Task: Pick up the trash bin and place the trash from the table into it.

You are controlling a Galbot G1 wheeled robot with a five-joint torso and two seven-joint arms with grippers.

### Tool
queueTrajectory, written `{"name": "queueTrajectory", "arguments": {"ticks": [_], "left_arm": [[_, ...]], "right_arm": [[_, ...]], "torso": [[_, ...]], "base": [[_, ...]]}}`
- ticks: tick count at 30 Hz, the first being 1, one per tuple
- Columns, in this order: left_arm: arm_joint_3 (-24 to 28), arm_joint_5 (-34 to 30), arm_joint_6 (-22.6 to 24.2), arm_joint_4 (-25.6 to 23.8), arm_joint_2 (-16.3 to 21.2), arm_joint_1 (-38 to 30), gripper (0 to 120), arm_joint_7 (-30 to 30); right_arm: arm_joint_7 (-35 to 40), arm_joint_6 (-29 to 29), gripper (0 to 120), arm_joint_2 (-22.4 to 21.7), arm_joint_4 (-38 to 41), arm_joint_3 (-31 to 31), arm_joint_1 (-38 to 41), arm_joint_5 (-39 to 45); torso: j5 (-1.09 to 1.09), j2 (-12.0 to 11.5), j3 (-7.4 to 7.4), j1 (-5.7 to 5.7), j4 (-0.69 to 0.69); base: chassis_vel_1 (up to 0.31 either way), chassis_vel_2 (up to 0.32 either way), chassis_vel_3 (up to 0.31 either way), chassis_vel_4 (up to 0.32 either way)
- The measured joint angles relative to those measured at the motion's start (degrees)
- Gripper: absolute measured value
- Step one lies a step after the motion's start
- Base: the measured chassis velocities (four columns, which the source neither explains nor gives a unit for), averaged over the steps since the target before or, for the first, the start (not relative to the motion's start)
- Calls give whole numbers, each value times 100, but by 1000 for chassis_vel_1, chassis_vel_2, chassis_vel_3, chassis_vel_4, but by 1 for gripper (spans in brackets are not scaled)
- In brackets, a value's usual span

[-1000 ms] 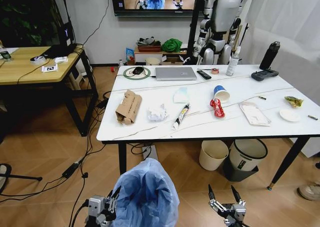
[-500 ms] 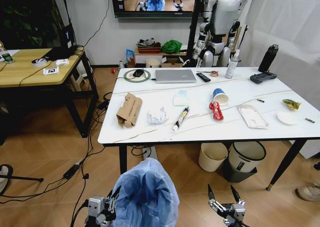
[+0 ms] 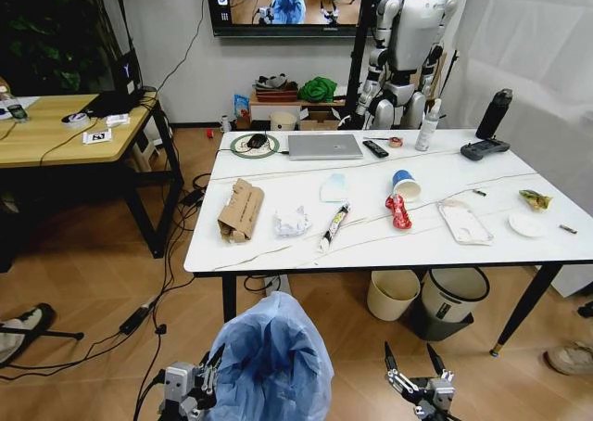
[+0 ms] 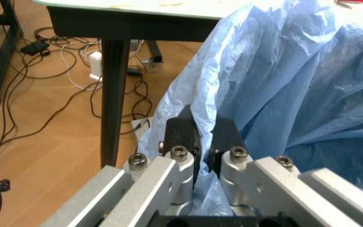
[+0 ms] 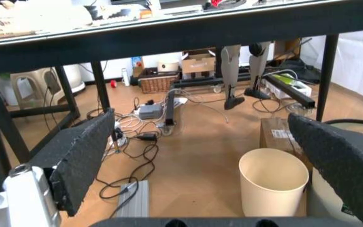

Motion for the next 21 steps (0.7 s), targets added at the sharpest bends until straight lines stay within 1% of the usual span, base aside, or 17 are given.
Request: {"name": "queueTrajectory", "arguments": {"ticks": [5,7,9,13,16,20,21], "left_arm": [[-1,1,-3,-1,-4,0,0,1],[4,12,-5,-4,-16,0,0,2],[8,18,-6,-5,-20,0,0,2],[16,41,-7,-15,-29,-9,0,5],[16,51,-8,-16,-31,-12,0,6],[22,80,-15,-16,-37,-21,0,6],[22,80,-15,-16,-37,-21,0,6]], "right_arm": [[-2,2,100,-5,0,2,-1,0],[-3,5,100,-5,1,2,-2,0],[-4,6,100,-5,1,1,-2,0],[-4,7,100,-6,12,-1,-2,-1],[-4,7,100,-6,18,-1,0,-1],[-5,6,100,-6,16,-8,6,-1],[-5,6,100,-6,16,-8,6,-1]], "torso": [[0,121,70,53,0],[0,224,127,97,0],[0,254,143,112,0],[0,420,232,189,0],[0,482,266,217,0],[0,654,361,294,0],[0,654,361,294,0]], "base": [[0,0,0,0],[0,0,0,0],[0,0,0,0],[0,0,0,0],[0,0,0,0],[0,0,0,0],[0,0,0,0]]}}
